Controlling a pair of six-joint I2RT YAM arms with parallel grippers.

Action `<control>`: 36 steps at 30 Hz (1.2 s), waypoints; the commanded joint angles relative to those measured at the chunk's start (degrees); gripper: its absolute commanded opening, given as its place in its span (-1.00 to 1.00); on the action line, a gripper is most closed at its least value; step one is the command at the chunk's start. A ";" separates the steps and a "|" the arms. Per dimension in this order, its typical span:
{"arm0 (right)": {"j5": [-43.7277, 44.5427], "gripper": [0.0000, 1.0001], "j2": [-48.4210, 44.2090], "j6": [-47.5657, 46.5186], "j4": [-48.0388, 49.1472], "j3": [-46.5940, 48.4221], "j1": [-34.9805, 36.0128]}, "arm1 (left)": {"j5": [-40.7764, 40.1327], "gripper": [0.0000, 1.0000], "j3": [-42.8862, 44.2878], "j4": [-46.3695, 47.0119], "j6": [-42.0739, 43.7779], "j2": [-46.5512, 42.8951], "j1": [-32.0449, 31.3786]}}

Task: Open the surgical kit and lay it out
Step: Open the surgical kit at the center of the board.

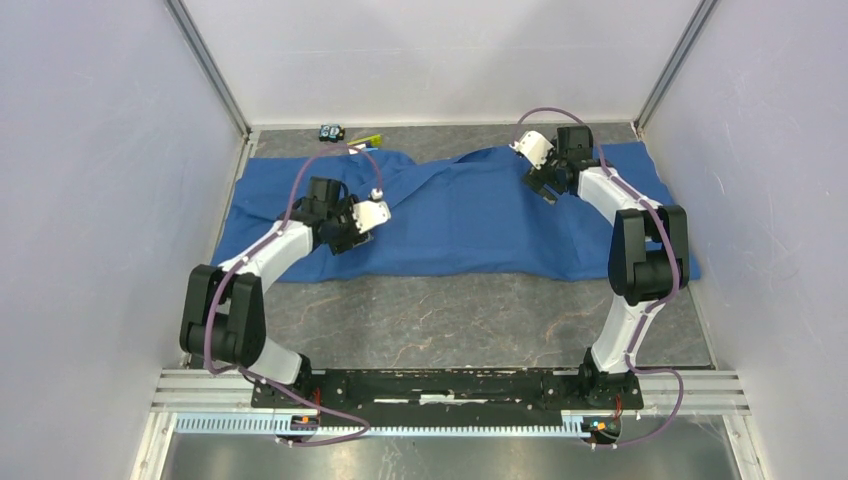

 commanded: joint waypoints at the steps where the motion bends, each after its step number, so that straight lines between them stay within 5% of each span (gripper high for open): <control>1: -1.72 0.78 -3.61 0.45 1.25 -1.10 -0.21 | 3.15 0.55 8.56 -5.43 -9.23 0.97 1.93; 4: -1.94 0.78 -4.37 0.02 1.36 -1.31 -0.16 | 6.25 0.81 13.94 -7.77 -11.03 1.22 3.80; 13: -4.33 0.80 -5.45 1.79 0.74 0.66 -0.22 | 12.59 0.85 32.79 -18.69 -10.63 9.79 9.98; 25: -10.70 0.85 -4.48 10.82 2.99 3.26 0.88 | 7.34 0.90 70.58 -41.65 -30.99 39.45 17.04; 30: -13.50 0.85 -4.45 9.46 1.12 3.33 1.25 | 17.27 0.84 72.41 -56.56 -14.94 41.90 17.10; 36: -18.04 0.85 -4.53 6.68 -3.48 4.02 1.33 | 23.18 0.82 60.94 -51.29 5.13 36.77 16.35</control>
